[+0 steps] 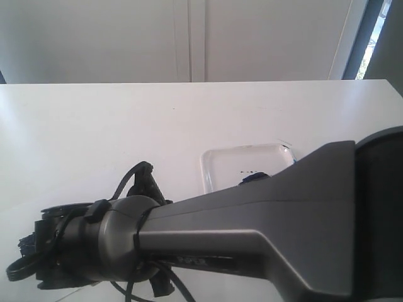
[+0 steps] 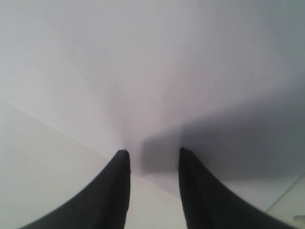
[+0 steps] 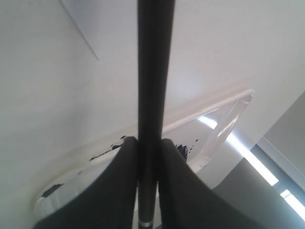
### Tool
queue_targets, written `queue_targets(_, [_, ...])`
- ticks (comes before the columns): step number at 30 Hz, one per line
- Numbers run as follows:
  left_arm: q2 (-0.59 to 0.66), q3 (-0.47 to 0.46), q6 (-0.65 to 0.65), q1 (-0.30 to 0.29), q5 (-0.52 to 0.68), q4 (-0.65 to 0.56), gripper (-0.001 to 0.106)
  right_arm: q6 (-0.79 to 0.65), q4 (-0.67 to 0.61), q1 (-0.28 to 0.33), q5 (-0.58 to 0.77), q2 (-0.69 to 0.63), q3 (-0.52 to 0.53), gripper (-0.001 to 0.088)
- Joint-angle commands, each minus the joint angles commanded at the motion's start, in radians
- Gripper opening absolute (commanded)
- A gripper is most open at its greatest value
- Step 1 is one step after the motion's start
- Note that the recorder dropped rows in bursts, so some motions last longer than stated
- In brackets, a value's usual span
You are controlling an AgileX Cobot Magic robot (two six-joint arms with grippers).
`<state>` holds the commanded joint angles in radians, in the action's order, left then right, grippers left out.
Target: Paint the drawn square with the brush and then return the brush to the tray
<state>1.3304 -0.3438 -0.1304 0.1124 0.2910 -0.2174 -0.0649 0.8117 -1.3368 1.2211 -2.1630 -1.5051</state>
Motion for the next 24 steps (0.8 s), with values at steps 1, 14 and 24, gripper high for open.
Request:
queue_targets(1, [0.0, 0.0, 0.0, 0.0, 0.0, 0.0, 0.041, 0.0, 0.0, 0.003, 0.0, 0.0, 0.0, 0.0])
queue_targets(14, [0.0, 0.0, 0.0, 0.0, 0.0, 0.0, 0.041, 0.0, -0.002, 0.038, 0.0, 0.006, 0.0, 0.0])
queue_targets(24, [0.0, 0.0, 0.002, 0.0, -0.002, 0.0, 0.041, 0.002, -0.06, 0.044, 0.0, 0.018, 0.0, 0.0])
